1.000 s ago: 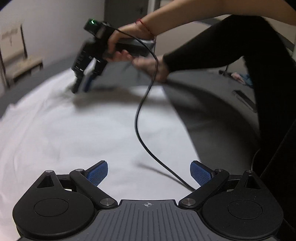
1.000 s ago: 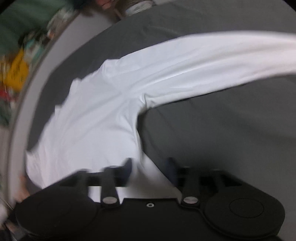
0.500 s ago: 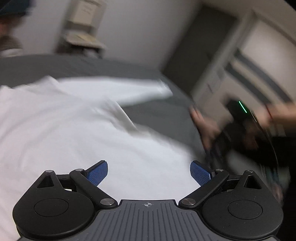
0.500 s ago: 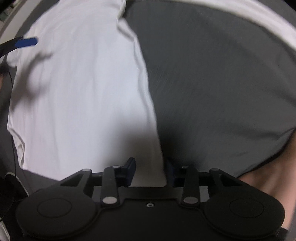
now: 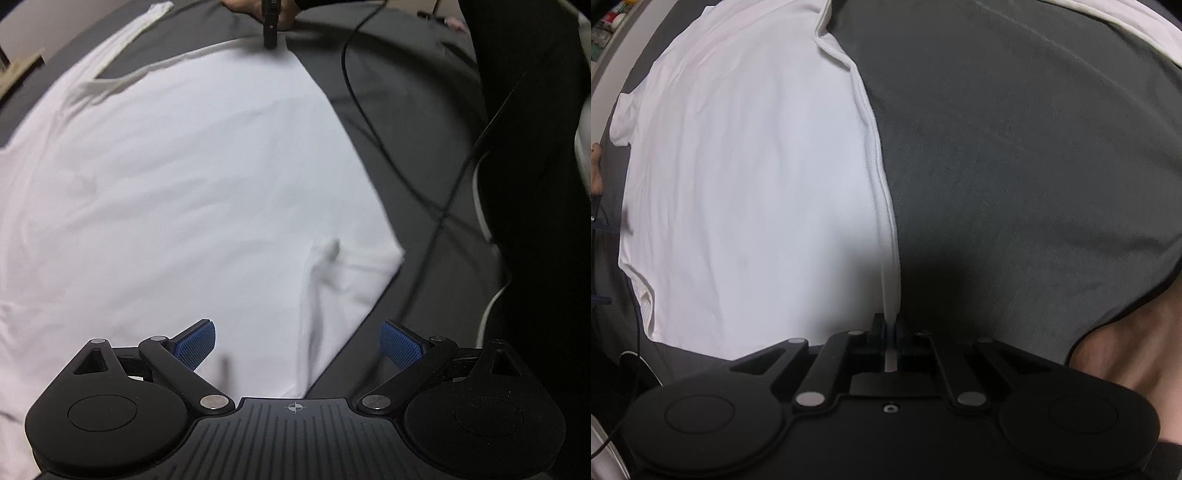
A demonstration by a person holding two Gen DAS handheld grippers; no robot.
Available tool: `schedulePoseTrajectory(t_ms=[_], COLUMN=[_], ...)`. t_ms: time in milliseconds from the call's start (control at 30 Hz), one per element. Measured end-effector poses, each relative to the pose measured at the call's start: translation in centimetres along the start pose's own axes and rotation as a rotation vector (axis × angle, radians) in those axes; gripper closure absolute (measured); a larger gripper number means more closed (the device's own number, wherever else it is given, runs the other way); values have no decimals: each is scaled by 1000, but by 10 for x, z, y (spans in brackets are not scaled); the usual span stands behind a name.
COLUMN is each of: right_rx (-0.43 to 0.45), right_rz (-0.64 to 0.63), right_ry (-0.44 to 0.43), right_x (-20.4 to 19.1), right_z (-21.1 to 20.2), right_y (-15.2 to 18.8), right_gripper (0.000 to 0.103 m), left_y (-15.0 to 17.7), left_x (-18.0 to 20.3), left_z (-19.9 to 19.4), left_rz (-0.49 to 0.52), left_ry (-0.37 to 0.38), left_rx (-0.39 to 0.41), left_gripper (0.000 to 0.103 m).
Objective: Fold clothes
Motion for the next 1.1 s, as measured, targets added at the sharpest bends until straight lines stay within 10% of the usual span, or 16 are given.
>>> schedulePoseTrajectory(t_ms=[167,267,367,433,833,1100], right_rx=[-9,-12,-15,-17,-121,-170], right_rz=[8,17,28,30,36,58], right_ry=[7,1,-8,-11,-192,-30], right_x=[4,9,15,2,0,10], right_z=[0,-1,-1,7,-7,10], right_y=[1,0,-2,-15,-9,-17], right_gripper=[97,97,97,97,99,99], left_y=[-12,-16,-16,-17,16,31], left_x=[-1,1,2,-3,0,-3], left_z=[20,33,44,42,-12,-13], left_rz=[-5,14,13,-9,-84,-71], left_ry=[-27,-2,6,23,356,395], left_rx=[7,-9,-23,-5,39,9], left_gripper=[5,50,56,99,102,102])
Point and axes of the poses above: each gripper's, at about its wrist camera, not at the fingertips, and z roughly the way its jaws point, x to its right, y to its underside, the point moved 1 cm from there along z, roughly the way its jaws point, and after that the axes turned 2 degrees about z, right-handed, at the moved point
